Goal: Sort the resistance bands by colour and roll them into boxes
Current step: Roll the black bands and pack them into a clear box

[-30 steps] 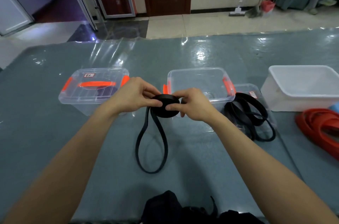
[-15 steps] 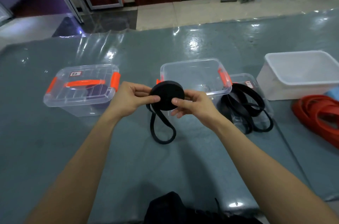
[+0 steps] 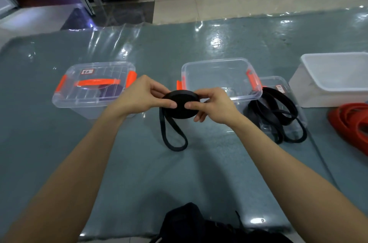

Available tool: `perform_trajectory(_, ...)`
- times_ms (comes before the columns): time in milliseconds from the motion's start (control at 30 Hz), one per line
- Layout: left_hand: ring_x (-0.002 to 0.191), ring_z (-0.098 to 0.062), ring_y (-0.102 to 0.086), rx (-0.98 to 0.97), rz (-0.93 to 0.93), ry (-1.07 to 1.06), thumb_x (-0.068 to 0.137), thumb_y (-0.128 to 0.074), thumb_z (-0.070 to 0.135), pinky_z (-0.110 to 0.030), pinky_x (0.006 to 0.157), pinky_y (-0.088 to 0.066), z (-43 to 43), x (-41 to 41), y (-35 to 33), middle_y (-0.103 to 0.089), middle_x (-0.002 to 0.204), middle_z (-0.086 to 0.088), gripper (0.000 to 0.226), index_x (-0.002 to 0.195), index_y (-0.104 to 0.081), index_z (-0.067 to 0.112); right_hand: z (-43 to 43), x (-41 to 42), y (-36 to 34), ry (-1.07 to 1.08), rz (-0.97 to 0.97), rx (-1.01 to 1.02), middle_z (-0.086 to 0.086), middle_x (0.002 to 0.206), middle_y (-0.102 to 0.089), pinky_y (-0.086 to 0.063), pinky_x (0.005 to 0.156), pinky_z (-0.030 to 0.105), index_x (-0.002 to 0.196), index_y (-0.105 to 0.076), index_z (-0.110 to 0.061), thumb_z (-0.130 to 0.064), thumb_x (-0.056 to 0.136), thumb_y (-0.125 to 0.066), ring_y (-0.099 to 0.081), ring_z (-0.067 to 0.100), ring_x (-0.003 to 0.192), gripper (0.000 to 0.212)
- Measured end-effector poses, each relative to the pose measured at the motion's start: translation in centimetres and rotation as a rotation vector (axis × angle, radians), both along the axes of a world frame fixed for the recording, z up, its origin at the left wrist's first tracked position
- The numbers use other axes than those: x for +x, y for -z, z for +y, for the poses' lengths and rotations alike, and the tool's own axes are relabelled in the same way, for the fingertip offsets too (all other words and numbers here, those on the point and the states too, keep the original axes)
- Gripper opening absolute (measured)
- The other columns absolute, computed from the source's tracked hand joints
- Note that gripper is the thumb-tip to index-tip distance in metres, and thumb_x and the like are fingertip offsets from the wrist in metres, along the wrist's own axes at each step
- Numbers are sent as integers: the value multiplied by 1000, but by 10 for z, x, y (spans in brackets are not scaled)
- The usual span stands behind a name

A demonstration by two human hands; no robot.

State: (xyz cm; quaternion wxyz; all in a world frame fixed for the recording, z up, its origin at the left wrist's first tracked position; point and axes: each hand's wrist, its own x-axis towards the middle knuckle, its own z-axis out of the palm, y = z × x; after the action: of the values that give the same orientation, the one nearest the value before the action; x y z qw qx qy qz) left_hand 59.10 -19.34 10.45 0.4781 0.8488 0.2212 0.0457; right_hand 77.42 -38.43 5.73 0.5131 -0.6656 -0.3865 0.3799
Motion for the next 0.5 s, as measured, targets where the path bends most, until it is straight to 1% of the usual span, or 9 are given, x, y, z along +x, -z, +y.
perform_trajectory(100, 98, -16, -83, -156, -137, -99, 69, -100, 40, -23, 93, -62, -4, -9, 21, -86, 99, 1, 38, 104, -88, 32, -4, 4, 2, 88, 218, 88, 13, 94, -81, -62, 57, 32, 107, -82, -13, -16, 90, -86, -76, 35, 63, 18)
perform_trajectory(167, 102, -18, -82, -201, -221, -160, 69, -99, 50, -23, 94, -62, -8, -10, 31, -85, 103, 0, 44, 107, -87, 32, -5, 4, 4, 128, 331, 120, 19, 98, -81, -62, 57, 31, 114, -80, -8, -19, 92, -84, -77, 32, 64, 25)
perform_trajectory(233, 104, -19, -82, -237, -282, -195, 69, -98, 56, -24, 94, -62, -11, -8, 37, -85, 106, -1, 49, 109, -87, 30, -6, -1, 8, 139, 426, 123, 21, 102, -80, -63, 59, 30, 118, -77, -5, -19, 94, -81, -77, 28, 65, 28)
perform_trajectory(300, 105, -19, -82, -246, -287, -183, 69, -97, 57, -23, 94, -61, -10, -7, 37, -85, 106, -2, 51, 110, -87, 30, -7, -8, 14, 137, 498, 107, 22, 106, -80, -64, 63, 31, 123, -74, -3, -17, 96, -78, -79, 27, 69, 30)
perform_trajectory(367, 104, -19, -82, -233, -231, -139, 70, -97, 56, -23, 95, -61, -5, -9, 33, -85, 105, -2, 48, 109, -87, 31, -10, -16, 20, 121, 553, 85, 24, 110, -79, -67, 70, 35, 128, -70, -1, -15, 98, -75, -80, 31, 76, 33)
perform_trajectory(400, 103, -19, -82, -223, -192, -114, 72, -97, 52, -24, 95, -61, -2, -11, 30, -85, 104, -1, 43, 109, -87, 31, -12, -18, 21, 96, 554, 68, 23, 113, -79, -67, 72, 37, 129, -69, -1, -15, 98, -75, -81, 34, 79, 34)
perform_trajectory(433, 101, -19, -83, -208, -151, -92, 75, -97, 46, -23, 95, -62, 1, -13, 27, -85, 103, -1, 38, 108, -87, 32, -12, -18, 21, 62, 505, 37, 19, 116, -79, -68, 71, 38, 130, -69, -4, -16, 98, -77, -81, 37, 82, 35)
perform_trajectory(467, 99, -17, -83, -181, -105, -69, 78, -96, 40, -22, 93, -62, 4, -13, 24, -86, 100, 0, 31, 106, -87, 32, -12, -17, 20, 25, 390, -16, 12, 120, -79, -67, 68, 39, 132, -69, -9, -22, 96, -81, -81, 37, 81, 40)
perform_trajectory(500, 97, -15, -83, -138, -57, -45, 81, -95, 35, -21, 91, -62, 7, -13, 21, -86, 98, 2, 25, 105, -87, 33, -11, -15, 18, 0, 203, -91, 4, 126, -77, -66, 64, 39, 136, -67, -17, -32, 90, -87, -81, 33, 80, 52)
